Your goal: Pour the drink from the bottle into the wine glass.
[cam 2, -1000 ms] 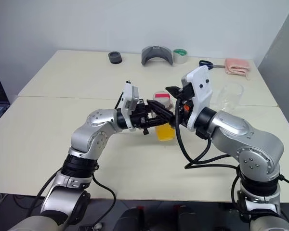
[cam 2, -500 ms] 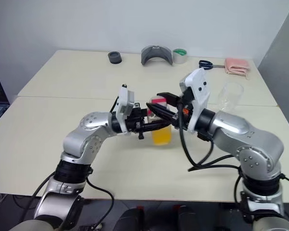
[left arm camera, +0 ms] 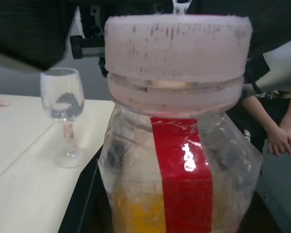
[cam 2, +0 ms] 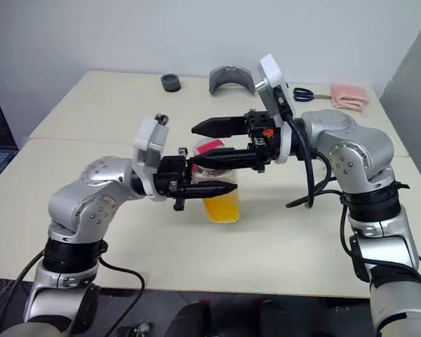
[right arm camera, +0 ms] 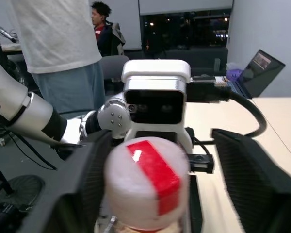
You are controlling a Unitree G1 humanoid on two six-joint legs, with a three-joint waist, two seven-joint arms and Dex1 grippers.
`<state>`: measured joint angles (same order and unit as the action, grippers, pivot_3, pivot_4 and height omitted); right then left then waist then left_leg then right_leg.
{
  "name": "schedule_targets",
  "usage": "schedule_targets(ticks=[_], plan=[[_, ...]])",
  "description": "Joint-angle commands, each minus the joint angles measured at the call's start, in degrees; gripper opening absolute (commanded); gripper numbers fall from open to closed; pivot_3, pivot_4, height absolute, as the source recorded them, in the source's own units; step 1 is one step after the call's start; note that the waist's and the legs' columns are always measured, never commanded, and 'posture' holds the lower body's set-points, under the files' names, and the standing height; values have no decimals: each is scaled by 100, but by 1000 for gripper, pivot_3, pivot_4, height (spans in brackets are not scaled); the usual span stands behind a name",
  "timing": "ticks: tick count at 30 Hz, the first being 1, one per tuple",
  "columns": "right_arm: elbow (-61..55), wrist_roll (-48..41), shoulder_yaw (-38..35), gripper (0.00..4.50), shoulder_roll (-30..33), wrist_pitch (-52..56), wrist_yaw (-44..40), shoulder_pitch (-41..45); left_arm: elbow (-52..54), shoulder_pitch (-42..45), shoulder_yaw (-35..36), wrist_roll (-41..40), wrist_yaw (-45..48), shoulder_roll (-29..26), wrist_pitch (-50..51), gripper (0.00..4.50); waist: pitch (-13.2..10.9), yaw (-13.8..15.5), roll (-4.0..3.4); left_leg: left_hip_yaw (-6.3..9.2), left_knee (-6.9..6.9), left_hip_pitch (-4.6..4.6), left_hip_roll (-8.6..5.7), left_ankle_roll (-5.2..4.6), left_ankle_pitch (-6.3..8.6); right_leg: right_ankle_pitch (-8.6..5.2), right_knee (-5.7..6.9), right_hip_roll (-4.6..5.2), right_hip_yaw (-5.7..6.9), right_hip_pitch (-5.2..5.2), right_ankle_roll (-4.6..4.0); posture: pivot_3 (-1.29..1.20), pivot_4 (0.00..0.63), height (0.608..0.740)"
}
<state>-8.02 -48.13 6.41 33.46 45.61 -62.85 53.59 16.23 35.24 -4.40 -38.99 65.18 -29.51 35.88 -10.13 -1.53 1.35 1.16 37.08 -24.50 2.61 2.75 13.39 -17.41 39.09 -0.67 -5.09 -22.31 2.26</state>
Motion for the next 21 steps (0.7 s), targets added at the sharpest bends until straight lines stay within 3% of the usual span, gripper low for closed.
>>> schedule_targets(ticks=[1, 6, 11, 21], plan=[[-691, -352, -793, 4451, 344, 464, 640, -596, 134, -42, 149, 72, 23, -99, -317, 1770, -1, 7, 1, 8, 1, -5, -1, 0, 0, 0, -1, 1, 1, 0, 0, 0, 150, 740], [-2032, -649, -1441, 4451, 348, 790, 2003, -1637, -458, -6, 54, 470, 83, -56, -843, 1770, 0, -9, -1, 13, -1, -10, -5, 0, 0, -2, -4, -7, 3, -4, -3, 0, 150, 740], [-2740, -717, -1532, 4451, 28, 937, 3277, -1724, -1062, 284, -15, 719, 29, 222, -1172, 1770, -1, -48, -1, 9, 4, -3, -8, 0, -2, -3, 4, -31, 0, -4, -3, 0, 150, 740], [-2851, -324, -1044, 4451, -311, 864, 4195, -1483, -1970, 851, -114, 1081, 5, 839, -1680, 1770, 0, -41, -2, -1, 3, -6, -13, -1, -6, -3, 2, -28, 2, -3, -3, 0, 150, 740]])
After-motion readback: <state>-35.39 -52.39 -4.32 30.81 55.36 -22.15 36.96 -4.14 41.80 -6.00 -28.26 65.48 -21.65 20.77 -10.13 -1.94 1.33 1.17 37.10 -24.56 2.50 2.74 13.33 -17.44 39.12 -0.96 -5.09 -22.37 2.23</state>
